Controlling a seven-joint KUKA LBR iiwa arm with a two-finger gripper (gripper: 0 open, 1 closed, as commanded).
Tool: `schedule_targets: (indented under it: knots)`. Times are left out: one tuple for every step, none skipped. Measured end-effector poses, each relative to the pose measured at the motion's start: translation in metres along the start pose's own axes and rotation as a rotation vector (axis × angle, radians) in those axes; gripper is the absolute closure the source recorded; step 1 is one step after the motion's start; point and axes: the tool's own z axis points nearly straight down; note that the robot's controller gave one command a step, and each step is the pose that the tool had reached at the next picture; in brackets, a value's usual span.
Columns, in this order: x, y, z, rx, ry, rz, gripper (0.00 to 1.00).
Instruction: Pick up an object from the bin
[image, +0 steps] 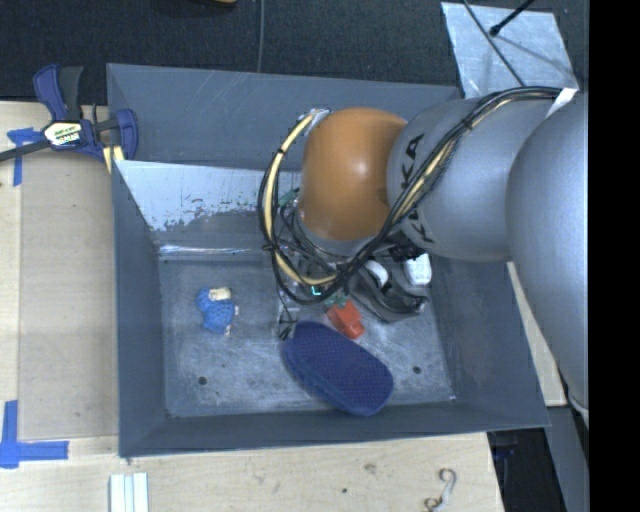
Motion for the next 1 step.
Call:
schedule_targets:
  knots:
    - [-0.0209, 0.0744, 0.0672, -0.002, -0.002, 0.085, 0.0]
